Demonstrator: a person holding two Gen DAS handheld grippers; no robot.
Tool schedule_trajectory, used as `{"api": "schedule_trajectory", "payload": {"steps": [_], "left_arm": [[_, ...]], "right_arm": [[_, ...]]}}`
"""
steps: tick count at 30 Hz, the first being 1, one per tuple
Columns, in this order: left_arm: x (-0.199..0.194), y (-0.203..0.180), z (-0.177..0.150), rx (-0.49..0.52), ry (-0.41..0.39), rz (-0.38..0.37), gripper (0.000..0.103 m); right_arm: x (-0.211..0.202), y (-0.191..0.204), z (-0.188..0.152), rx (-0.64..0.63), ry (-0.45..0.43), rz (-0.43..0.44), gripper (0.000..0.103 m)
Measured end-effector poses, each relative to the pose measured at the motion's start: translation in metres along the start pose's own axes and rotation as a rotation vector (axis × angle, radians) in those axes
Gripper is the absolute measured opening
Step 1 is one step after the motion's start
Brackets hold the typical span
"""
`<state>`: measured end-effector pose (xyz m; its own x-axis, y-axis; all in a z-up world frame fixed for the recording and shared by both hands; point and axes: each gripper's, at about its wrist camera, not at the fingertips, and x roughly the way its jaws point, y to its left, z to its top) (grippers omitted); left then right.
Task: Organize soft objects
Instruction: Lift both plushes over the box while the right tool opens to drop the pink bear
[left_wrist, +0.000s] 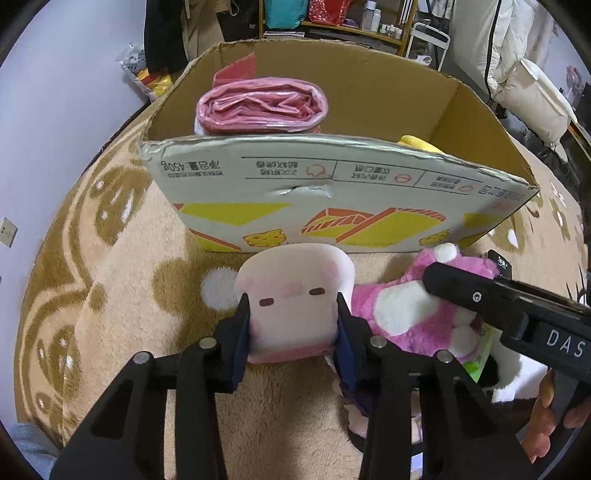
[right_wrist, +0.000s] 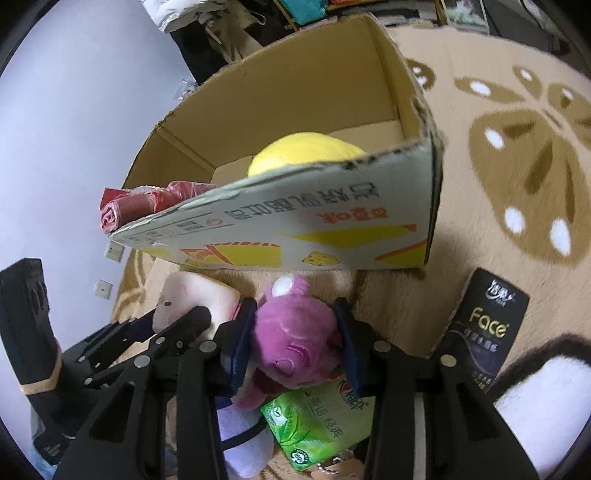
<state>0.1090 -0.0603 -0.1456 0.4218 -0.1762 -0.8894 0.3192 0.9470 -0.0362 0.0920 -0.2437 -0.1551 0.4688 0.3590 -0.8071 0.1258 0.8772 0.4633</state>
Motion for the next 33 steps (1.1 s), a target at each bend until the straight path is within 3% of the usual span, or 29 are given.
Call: {"api": "schedule_trajectory", "payload": {"steps": [3,15,21,28,33], "left_arm": [[-0.003,0.000,-0.001,0.007,-0.013,0.028,0.035],[-0.031,0.010,-0.007,-0.037,-0.098,0.009,0.034],[-0.046,0.011,-0.013,-0.033,-0.144,0.064,0.034],[-0.085,0.002,-0.023,-0.005,-0.288,0.127,0.034],[-0.103,0.000,-0.031,0.018,-0.349,0.182,0.034]], "right_arm": [[-0.004,0.008,-0.001,-0.035,-0.025,-0.009,0.043],[-0.032,0.007,0.005,-0.048,-0.126,-0.003,0.043],[-0.050,0.016,0.001,-0.103,-0.184,-0.050,0.043],[-0.083,0.017,-0.007,-0.107,-0.253,-0.061,0.043],[-0.107,0.017,-0.008,-0.120,-0.320,-0.096,0.043]]}}
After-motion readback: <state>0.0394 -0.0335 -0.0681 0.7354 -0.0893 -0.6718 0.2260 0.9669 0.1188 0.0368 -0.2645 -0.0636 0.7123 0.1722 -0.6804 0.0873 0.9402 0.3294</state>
